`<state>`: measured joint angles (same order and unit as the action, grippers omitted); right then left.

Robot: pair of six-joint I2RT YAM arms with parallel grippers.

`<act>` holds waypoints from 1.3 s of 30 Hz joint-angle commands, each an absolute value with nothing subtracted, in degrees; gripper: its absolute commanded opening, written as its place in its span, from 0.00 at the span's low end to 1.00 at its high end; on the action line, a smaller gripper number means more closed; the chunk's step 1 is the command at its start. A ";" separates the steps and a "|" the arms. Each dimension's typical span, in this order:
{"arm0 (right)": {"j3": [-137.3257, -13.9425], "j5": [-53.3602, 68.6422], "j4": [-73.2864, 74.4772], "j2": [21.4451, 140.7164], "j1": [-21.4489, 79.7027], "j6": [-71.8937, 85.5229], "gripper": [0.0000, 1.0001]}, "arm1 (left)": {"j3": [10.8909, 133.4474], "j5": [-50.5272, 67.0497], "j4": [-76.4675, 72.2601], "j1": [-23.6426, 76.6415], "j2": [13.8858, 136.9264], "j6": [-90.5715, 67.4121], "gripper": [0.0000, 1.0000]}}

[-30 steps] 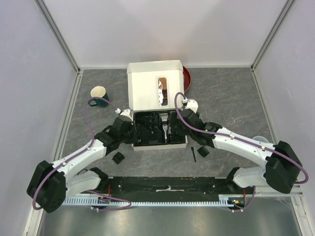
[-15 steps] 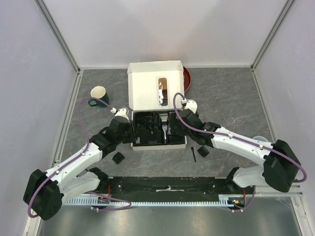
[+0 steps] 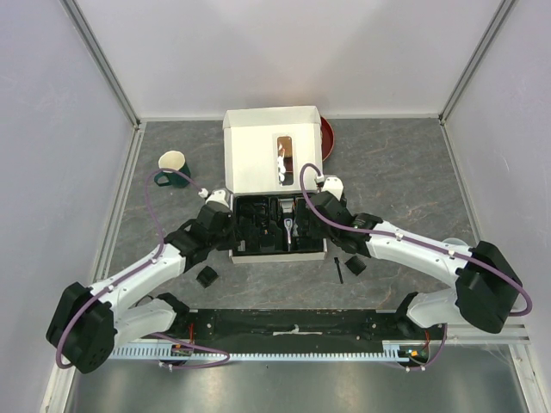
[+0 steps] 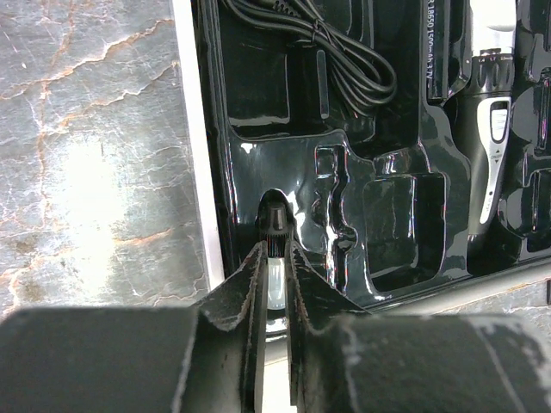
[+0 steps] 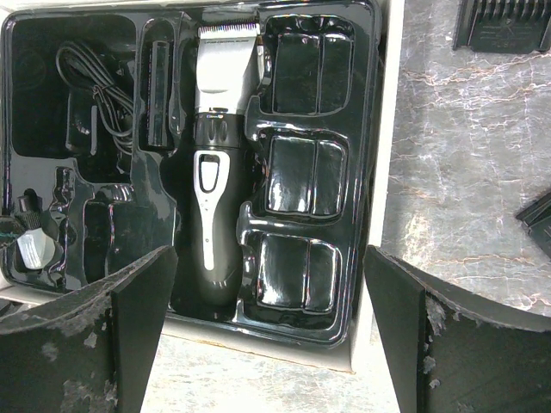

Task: Sort the hair-cutting tools

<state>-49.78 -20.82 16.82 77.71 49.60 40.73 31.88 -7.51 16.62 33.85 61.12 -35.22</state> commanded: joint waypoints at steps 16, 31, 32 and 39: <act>-51.86 -21.01 15.29 79.01 49.13 40.96 0.98 | 34.80 -13.27 18.18 34.98 64.61 -35.51 0.08; -50.89 -19.60 15.73 77.17 49.13 41.31 0.98 | 40.60 -25.48 38.04 35.07 51.42 -45.07 0.42; -50.71 -19.43 15.65 77.17 49.04 41.40 0.98 | 40.61 -26.10 41.36 34.98 51.33 -46.48 0.42; -49.40 -18.98 16.08 75.67 49.13 41.40 0.98 | 38.59 -32.34 55.88 34.98 52.21 -64.92 0.51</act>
